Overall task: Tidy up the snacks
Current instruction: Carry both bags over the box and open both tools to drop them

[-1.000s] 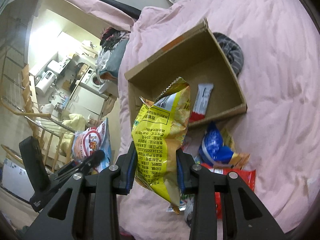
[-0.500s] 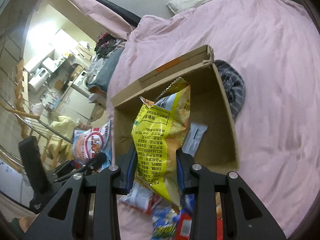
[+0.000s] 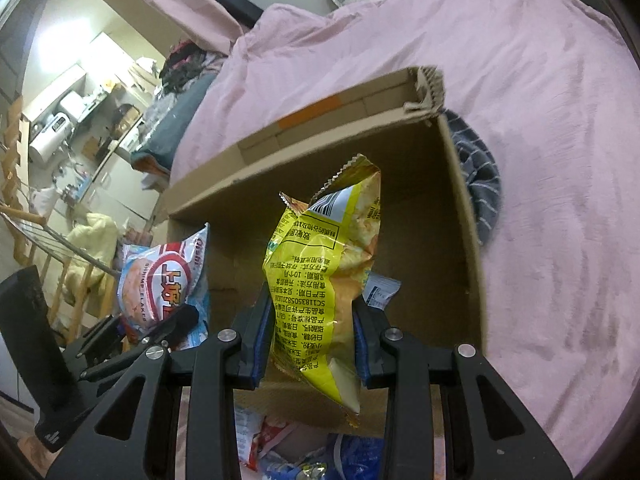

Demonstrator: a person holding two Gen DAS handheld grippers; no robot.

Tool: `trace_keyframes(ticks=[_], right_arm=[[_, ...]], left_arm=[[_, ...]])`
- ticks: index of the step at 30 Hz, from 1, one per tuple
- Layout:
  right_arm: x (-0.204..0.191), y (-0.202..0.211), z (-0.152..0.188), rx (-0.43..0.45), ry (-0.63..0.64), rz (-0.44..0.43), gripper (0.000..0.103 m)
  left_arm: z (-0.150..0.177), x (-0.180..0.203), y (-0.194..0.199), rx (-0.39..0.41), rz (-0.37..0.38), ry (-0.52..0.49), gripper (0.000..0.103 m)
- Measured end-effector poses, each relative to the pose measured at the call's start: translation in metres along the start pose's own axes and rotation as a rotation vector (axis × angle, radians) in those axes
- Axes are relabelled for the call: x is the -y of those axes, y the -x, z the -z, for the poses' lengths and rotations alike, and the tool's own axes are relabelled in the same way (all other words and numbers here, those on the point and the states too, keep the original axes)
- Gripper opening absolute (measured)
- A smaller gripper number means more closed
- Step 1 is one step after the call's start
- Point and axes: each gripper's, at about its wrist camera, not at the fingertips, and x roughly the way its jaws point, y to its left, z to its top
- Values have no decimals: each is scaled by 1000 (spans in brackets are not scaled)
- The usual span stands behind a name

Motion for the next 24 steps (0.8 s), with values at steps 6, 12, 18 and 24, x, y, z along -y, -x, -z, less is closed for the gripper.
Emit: trace_keyframes(ticks=[6, 12, 18, 24], right_arm=[[1, -13, 4, -42, -3, -1, 35], [4, -19, 5, -63, -23, -5, 36], [8, -22, 4, -74, -50, -15, 38], [5, -22, 2, -62, -24, 1, 38]], left_arm=[[6, -3, -14, -48, 10, 18, 51], [7, -3, -20, -70, 12, 33, 52], [7, -5, -18, -64, 37, 51, 59], [7, -5, -16, -66, 28, 41, 66]])
